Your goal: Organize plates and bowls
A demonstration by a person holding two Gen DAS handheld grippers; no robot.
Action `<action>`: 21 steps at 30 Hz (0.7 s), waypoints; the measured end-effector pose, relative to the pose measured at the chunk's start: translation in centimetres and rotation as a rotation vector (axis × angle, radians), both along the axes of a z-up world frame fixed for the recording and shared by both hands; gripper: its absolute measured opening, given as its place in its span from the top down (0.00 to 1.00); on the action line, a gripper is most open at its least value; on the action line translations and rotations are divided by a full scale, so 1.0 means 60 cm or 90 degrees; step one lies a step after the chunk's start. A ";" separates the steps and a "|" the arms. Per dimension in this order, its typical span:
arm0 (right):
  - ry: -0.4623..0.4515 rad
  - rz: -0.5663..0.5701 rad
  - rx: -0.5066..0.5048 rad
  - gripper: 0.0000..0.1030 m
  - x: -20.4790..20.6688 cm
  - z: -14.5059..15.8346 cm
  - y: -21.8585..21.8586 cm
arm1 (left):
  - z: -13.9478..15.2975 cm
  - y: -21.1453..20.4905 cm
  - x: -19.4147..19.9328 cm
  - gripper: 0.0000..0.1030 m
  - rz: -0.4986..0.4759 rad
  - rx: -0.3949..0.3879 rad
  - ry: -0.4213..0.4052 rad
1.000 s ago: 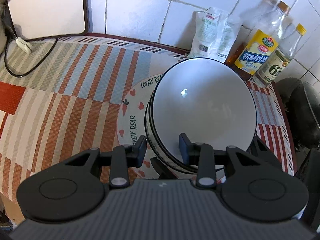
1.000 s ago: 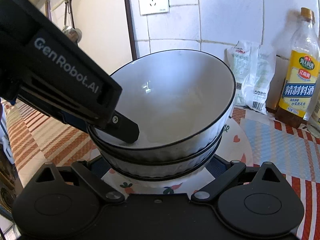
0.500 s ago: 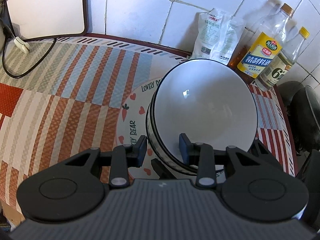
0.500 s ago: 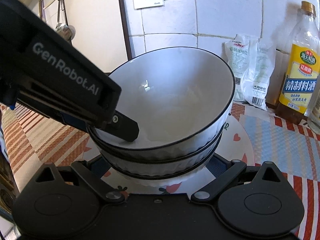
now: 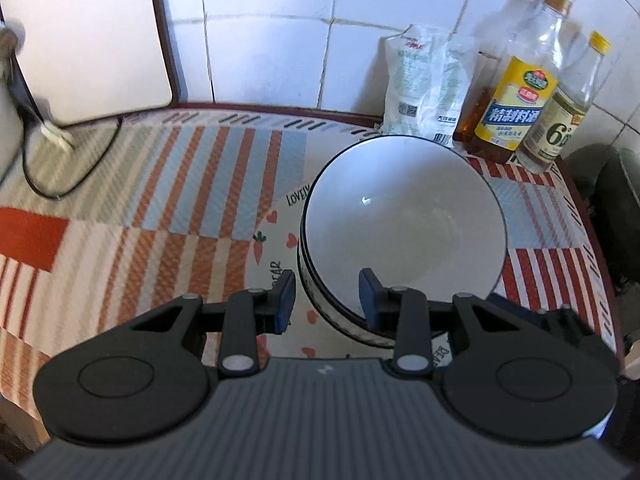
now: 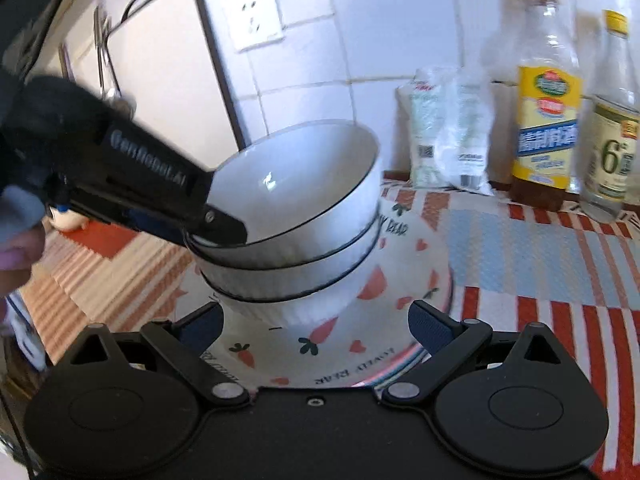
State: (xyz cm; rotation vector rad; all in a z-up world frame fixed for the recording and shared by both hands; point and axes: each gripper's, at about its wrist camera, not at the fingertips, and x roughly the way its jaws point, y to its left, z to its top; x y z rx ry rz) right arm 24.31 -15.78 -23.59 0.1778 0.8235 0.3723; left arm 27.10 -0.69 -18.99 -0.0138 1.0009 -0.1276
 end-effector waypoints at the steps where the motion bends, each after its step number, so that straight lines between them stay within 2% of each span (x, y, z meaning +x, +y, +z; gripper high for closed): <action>1: 0.000 -0.007 0.003 0.03 -0.003 0.004 -0.006 | 0.005 0.000 -0.004 0.67 -0.001 -0.002 -0.001; 7: -0.015 -0.020 -0.016 0.03 -0.027 0.055 -0.025 | 0.055 0.005 -0.037 0.65 0.011 -0.009 -0.013; 12: -0.040 -0.043 -0.031 0.03 -0.053 0.121 -0.039 | 0.104 0.020 -0.078 0.61 0.025 -0.024 -0.026; 16: -0.049 -0.097 -0.071 0.03 -0.067 0.166 -0.051 | 0.146 0.027 -0.114 0.60 0.016 -0.024 -0.029; 21: -0.038 -0.154 -0.063 0.03 -0.079 0.218 -0.077 | 0.211 0.023 -0.161 0.52 -0.009 -0.015 -0.059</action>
